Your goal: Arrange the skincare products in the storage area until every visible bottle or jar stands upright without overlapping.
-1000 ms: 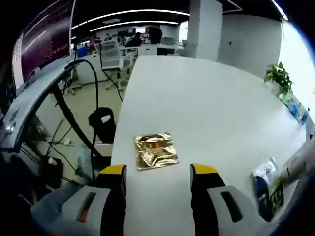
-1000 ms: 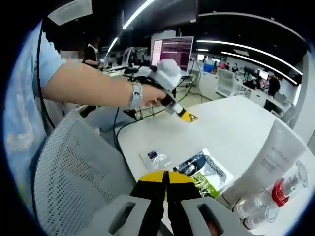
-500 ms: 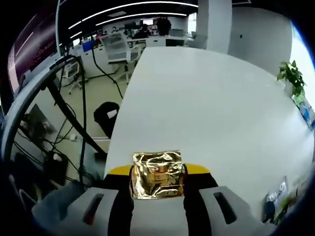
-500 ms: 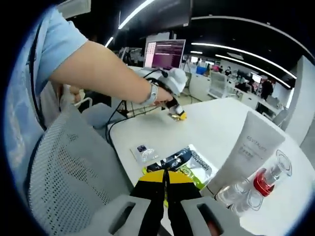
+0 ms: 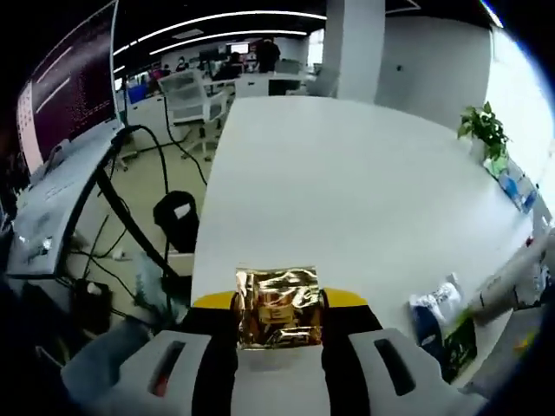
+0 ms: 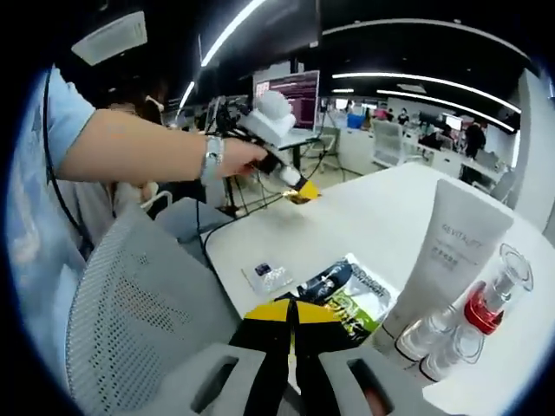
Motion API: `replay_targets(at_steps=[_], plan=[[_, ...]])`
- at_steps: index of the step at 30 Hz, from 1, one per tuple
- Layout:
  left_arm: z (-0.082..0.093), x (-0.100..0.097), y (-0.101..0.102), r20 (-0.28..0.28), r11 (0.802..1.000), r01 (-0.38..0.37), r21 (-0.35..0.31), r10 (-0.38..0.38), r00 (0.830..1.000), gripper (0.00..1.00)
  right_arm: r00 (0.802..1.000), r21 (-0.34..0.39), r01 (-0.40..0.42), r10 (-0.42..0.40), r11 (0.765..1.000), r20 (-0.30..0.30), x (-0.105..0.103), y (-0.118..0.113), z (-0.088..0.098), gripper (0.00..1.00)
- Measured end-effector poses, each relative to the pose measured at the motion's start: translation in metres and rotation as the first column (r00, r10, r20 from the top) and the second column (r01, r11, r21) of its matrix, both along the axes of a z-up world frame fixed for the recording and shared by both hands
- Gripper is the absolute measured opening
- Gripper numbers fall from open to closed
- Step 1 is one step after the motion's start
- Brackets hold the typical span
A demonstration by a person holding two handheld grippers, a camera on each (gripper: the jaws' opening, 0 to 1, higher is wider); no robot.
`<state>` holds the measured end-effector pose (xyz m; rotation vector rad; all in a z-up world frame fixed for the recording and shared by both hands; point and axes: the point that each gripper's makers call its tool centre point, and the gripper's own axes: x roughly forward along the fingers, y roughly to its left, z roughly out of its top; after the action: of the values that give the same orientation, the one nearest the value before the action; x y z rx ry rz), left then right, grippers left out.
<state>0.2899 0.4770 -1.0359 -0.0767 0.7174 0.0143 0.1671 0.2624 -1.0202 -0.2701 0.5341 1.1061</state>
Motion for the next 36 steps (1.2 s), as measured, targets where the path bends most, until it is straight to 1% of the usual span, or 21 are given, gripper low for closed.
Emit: replay_targets(at_steps=[1,4,5,7,8,10,12,13,16,18,20,23,26,28,29,30,31,32,33,35,36], plan=[[0.005,-0.006,-0.004,0.011,1.000,0.007,-0.014,-0.006,1.000,0.32,1.000,0.005,0.000,0.000,1.000,-0.015,-0.001,0.000,-0.001,0.00],[0.022,-0.032,-0.028,0.060,0.994,0.053,-0.098,-0.047,0.997,0.32,0.994,0.005,-0.015,0.016,1.000,-0.112,-0.009,0.002,-0.008,0.00],[0.025,-0.039,-0.032,0.070,0.993,0.052,-0.107,-0.045,0.997,0.32,0.991,0.005,-0.022,0.022,1.000,-0.133,-0.011,0.003,-0.009,0.00],[0.031,-0.055,-0.048,0.108,0.986,0.068,-0.151,-0.052,0.993,0.32,0.991,0.021,-0.028,0.030,0.999,-0.128,-0.012,0.005,-0.006,0.00],[0.034,-0.064,-0.057,0.126,0.980,0.065,-0.187,-0.042,0.991,0.32,0.992,0.025,-0.030,0.033,0.999,-0.125,-0.013,0.005,-0.005,0.00],[0.035,-0.077,-0.073,0.142,0.967,0.081,-0.240,-0.048,0.989,0.32,0.993,0.035,-0.032,0.036,0.999,-0.115,-0.014,0.005,-0.001,0.00],[0.035,-0.088,-0.082,0.150,0.965,0.086,-0.249,-0.049,0.988,0.32,0.993,0.049,-0.028,0.033,0.998,-0.113,-0.013,0.005,0.002,0.00],[0.037,-0.094,-0.088,0.166,0.962,0.095,-0.255,-0.053,0.985,0.32,0.993,0.064,-0.022,0.030,0.998,-0.118,-0.012,0.005,0.005,0.00],[0.044,-0.107,-0.105,0.192,0.947,0.125,-0.297,-0.069,0.979,0.32,0.989,0.123,0.006,0.012,0.992,-0.146,-0.010,0.005,0.015,0.00],[0.048,-0.112,-0.109,0.190,0.943,0.133,-0.306,-0.077,0.979,0.32,0.980,0.192,0.048,-0.009,0.980,-0.198,-0.005,0.007,0.027,0.00],[0.055,-0.116,-0.112,0.213,0.938,0.143,-0.317,-0.076,0.974,0.32,0.975,0.266,0.093,-0.034,0.960,-0.218,0.008,0.010,0.041,0.00],[0.068,-0.118,-0.111,0.274,0.940,0.133,-0.316,-0.044,0.961,0.32,0.980,0.332,0.119,-0.057,0.936,-0.189,0.024,0.013,0.056,0.01],[0.070,-0.123,-0.116,0.288,0.943,0.137,-0.302,-0.046,0.957,0.32,0.985,0.360,0.105,-0.049,0.927,-0.163,0.024,0.016,0.060,0.04],[0.067,-0.125,-0.120,0.288,0.946,0.153,-0.285,-0.068,0.955,0.32,0.986,0.358,0.107,-0.052,0.927,-0.161,0.019,0.014,0.050,0.06],[0.065,-0.126,-0.121,0.284,0.951,0.152,-0.270,-0.072,0.956,0.32,0.984,0.354,0.106,-0.046,0.929,-0.175,0.016,0.013,0.046,0.06],[0.063,-0.126,-0.119,0.281,0.958,0.140,-0.251,-0.066,0.957,0.32,0.974,0.329,0.094,-0.017,0.940,-0.228,0.009,0.013,0.040,0.05],[0.063,-0.126,-0.119,0.282,0.960,0.137,-0.244,-0.065,0.957,0.32,0.972,0.326,0.085,-0.007,0.941,-0.234,0.008,0.014,0.040,0.06],[0.064,-0.125,-0.120,0.291,0.964,0.142,-0.224,-0.073,0.954,0.32,0.978,0.350,0.082,-0.008,0.933,-0.208,0.013,0.014,0.047,0.06],[0.064,-0.126,-0.121,0.293,0.963,0.145,-0.226,-0.075,0.953,0.32,0.982,0.373,0.087,-0.018,0.924,-0.186,0.017,0.015,0.052,0.06],[0.063,-0.125,-0.123,0.291,0.963,0.148,-0.224,-0.079,0.953,0.32,0.977,0.405,0.117,-0.031,0.907,-0.212,0.021,0.014,0.055,0.06],[0.061,-0.126,-0.123,0.283,0.967,0.145,-0.208,-0.083,0.955,0.32,0.966,0.420,0.133,-0.023,0.898,-0.258,0.019,0.016,0.055,0.07]])
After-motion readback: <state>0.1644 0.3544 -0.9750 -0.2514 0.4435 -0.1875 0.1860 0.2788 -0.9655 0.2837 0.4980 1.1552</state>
